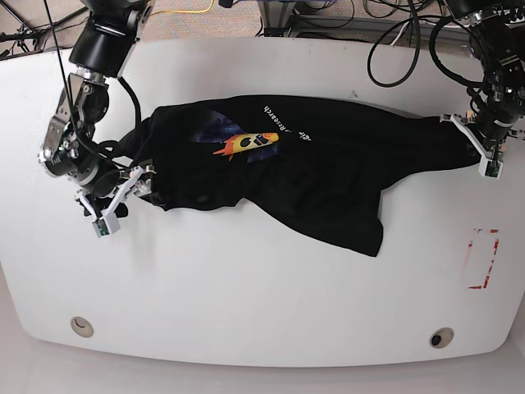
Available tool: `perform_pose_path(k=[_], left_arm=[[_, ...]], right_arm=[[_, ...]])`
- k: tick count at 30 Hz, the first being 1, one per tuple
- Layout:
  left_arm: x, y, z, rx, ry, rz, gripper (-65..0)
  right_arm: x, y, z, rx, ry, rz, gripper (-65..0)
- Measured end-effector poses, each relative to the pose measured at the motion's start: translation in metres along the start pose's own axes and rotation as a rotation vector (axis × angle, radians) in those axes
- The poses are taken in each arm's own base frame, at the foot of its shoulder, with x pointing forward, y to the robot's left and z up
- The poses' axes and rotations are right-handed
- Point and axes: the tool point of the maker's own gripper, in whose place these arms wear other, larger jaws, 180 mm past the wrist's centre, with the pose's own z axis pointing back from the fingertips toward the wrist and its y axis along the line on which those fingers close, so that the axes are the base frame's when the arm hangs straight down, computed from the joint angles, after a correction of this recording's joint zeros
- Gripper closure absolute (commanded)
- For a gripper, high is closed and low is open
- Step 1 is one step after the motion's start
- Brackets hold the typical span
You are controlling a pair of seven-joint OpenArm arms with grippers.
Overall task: Fold the T-shirt properly
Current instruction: 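Release the right gripper and regrasp the shirt edge nearby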
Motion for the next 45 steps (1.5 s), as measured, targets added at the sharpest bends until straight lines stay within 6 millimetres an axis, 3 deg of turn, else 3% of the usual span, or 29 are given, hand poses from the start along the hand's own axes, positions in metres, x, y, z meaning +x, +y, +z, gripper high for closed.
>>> perform_pose_path(k=[13,25,37,45], left_arm=[[-0.001,0.0,0.0,0.001,0.003,-0.003,-1.3],[-0.001,0.0,0.0,0.0,0.002,-0.003,-1.3],[-0.001,0.0,0.0,0.0,0.002,-0.003,-1.3],[-0.001,0.0,0.0,0.0,0.003,-0.002,-1.3]], right_arm=[[-0.022,-0.014,-0.049,0.085,0.054,-0.079,-54.7],[-0.052,-0.013,-0.056,0.1,0.084,-0.145,-53.3],[-0.068,0.013,-0.049,0.13,0.065,-0.137,-27.3],[-0.075,0.025,-0.044,0.14,0.084,-0.109,-5.9]])
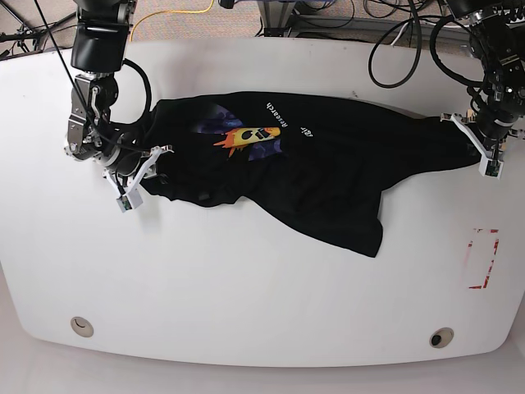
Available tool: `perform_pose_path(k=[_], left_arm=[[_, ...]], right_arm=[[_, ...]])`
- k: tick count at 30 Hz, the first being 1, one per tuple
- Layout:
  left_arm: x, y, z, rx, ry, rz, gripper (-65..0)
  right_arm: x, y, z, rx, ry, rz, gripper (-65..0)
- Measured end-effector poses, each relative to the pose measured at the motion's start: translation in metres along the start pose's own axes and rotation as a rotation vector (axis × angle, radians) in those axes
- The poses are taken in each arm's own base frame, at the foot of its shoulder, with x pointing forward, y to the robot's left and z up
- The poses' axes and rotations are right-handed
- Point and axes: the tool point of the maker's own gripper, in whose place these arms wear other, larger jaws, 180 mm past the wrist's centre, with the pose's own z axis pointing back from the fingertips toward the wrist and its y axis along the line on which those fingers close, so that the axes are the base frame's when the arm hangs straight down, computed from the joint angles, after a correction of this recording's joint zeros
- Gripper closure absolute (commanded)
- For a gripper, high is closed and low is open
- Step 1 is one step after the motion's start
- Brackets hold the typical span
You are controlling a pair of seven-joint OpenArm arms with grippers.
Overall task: Fold the T-shirt properly
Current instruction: 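Release the right gripper and regrasp the shirt edge nearby, then lift the shirt with both grippers and swing it up off the table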
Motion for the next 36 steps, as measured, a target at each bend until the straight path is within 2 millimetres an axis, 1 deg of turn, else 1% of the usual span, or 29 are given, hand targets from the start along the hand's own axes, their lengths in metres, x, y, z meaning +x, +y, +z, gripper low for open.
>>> perform_pose_path(k=[1,3,5,10,14,17,19,24,28,30,31,33,36], left_arm=[[0.0,0.0,0.0,0.0,0.0,0.0,-1.3],[0.0,0.0,0.0,0.0,0.0,0.0,-1.3],[0.0,-0.001,0.0,-0.001,0.0,-0.001,-1.3],[0.0,0.0,0.0,-0.001,0.0,-0.001,-1.3],[0.001,0.0,0.0,0.0,-0.002,-0.001,-1.3],[0.004,0.0,0.0,0.001,-0.008,-0.001,-1.3],[0.005,0.0,-0.001,0.001,-0.012,0.001,-1.3],[0.015,0.003,-0.001,0.007,-0.033,0.004,-1.3],[0.028,0.002,-0.002,0.003,-0.058,0.011,-1.4],[0.031,0.002,-0.004,0.002,-0.027,0.008,-1.4],[0.029,0.0,-0.006,-0.001,0.017,0.002,-1.3],[0.039,-0.002,-0.007,-0.006,0.024,0.003,-1.3],[0.063,0.002,-0.007,-0.005,-0.008,0.011,-1.3]], right_arm=[[0.001,0.0,0.001,-0.003,0.002,0.01,-3.2],[0.002,0.001,0.003,-0.008,0.005,0.025,0.0],[0.006,0.002,0.004,-0.01,-0.001,0.038,0.0],[0.026,0.007,0.01,-0.014,-0.05,0.084,0.0],[0.033,0.014,0.017,-0.016,-0.078,0.117,0.0],[0.035,0.018,0.023,-0.022,-0.077,0.148,0.0],[0.041,0.02,0.03,-0.034,-0.099,0.167,0.0],[0.071,0.019,0.053,-0.072,-0.202,0.202,0.0],[0.092,0.023,0.061,-0.087,-0.246,0.246,0.0],[0.1,0.024,0.064,-0.094,-0.26,0.267,0.0],[0.106,0.024,0.066,-0.097,-0.272,0.279,0.0],[0.12,0.024,0.071,-0.103,-0.298,0.297,0.0],[0.14,0.021,0.078,-0.118,-0.334,0.326,0.0]])
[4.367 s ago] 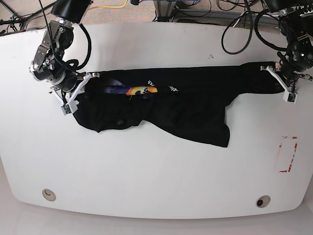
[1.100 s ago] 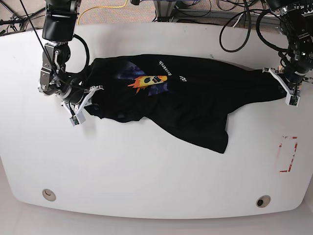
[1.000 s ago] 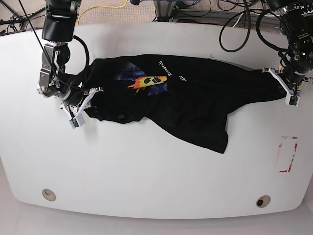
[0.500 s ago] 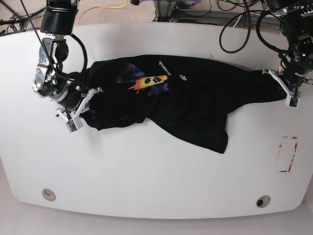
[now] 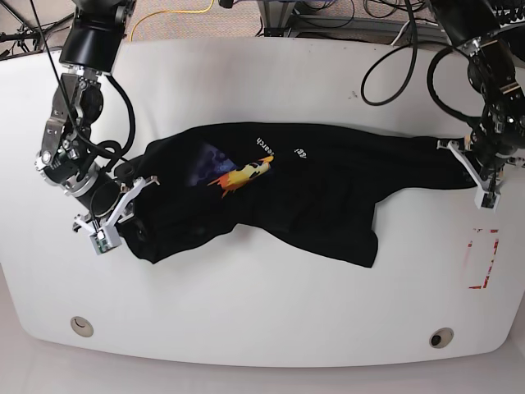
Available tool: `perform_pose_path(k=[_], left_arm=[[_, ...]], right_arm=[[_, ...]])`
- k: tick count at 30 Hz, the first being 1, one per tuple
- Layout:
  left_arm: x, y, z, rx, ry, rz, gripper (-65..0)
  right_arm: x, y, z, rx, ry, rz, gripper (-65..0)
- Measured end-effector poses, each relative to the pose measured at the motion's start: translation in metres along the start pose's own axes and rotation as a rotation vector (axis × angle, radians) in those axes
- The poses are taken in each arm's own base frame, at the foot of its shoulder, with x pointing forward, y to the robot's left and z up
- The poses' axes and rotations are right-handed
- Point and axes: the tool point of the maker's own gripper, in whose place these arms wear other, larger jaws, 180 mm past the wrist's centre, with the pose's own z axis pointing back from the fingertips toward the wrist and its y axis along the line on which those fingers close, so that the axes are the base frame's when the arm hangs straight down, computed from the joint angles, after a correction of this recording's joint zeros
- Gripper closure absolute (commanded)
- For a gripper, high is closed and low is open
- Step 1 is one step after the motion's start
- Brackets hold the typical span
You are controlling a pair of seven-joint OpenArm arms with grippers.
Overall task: Fold the T-shirt properly
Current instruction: 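Lift the shirt with both grippers and swing it up off the table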
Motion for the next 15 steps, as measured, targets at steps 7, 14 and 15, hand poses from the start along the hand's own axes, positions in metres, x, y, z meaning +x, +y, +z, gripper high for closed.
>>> perform_pose_path(k=[7,14,15], left_arm=[[0.051,0.014,0.007,0.034,-0.069,0.017,-1.4],[0.096,0.017,0.016,0.035,-0.151,-0.024,-1.4],[0.104,0.019,0.018,0.039,-0.167,-0.036,-1.4]], right_arm=[[0.046,-0.03,-0.004,-0.048,-0.072,0.046,0.0],[0.085,-0.065,-0.007,-0.086,-0.055,0.072,0.0],[0.092,-0.071,-0.006,-0.097,-0.058,0.074,0.0]])
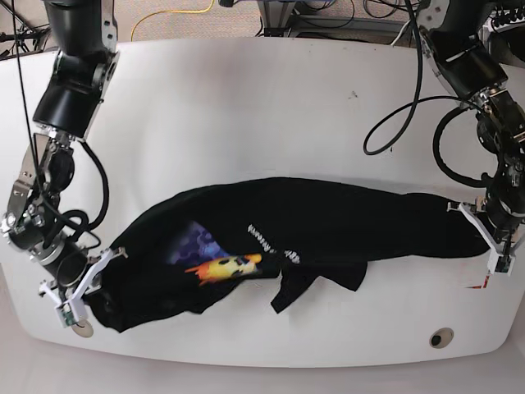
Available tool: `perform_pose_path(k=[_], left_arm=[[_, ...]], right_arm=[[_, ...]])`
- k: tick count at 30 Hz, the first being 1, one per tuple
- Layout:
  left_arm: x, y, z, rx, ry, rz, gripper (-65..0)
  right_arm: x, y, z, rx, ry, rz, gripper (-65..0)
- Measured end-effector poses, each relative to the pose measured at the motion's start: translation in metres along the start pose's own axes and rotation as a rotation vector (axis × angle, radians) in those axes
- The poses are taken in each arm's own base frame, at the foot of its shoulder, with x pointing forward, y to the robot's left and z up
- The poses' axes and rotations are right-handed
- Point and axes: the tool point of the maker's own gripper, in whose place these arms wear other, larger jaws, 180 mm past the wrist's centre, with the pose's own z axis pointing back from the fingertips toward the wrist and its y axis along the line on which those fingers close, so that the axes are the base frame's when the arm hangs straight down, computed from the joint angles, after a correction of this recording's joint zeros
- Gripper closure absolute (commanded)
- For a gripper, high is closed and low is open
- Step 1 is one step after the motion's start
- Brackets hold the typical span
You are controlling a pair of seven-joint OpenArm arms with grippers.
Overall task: Fold the T-shirt properly
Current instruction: 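Lift the shirt with both grippers and swing it up off the table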
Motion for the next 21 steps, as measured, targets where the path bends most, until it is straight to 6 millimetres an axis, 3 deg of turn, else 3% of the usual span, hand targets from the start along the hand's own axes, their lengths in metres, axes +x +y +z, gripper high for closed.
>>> perform_pose_path(k=[6,8,13,21], left_arm=[[0.053,0.016,0.017,0.046,-0.124,-0.028,-1.4],[0.075,0.022,0.031,0.079,-0.191,-0.041,-1.4],[0.12,0.041,0.061,0.146,-0.305,-0.05,-1.5],[0.185,0.078,0.114,0.241,-0.494,-0.055,-1.5]], right_arm=[[0.046,-0.033,0.006,-0.06,-0.057,0.024,0.0],[0.071,-0.042,0.009,-0.068,-0.097,0.037,0.0],[0.109,-0.065,0.021,-0.084,-0.164,0.037,0.0],[0.16,-0.104,0.049,-0.075,-0.29,-0.027,0.0]])
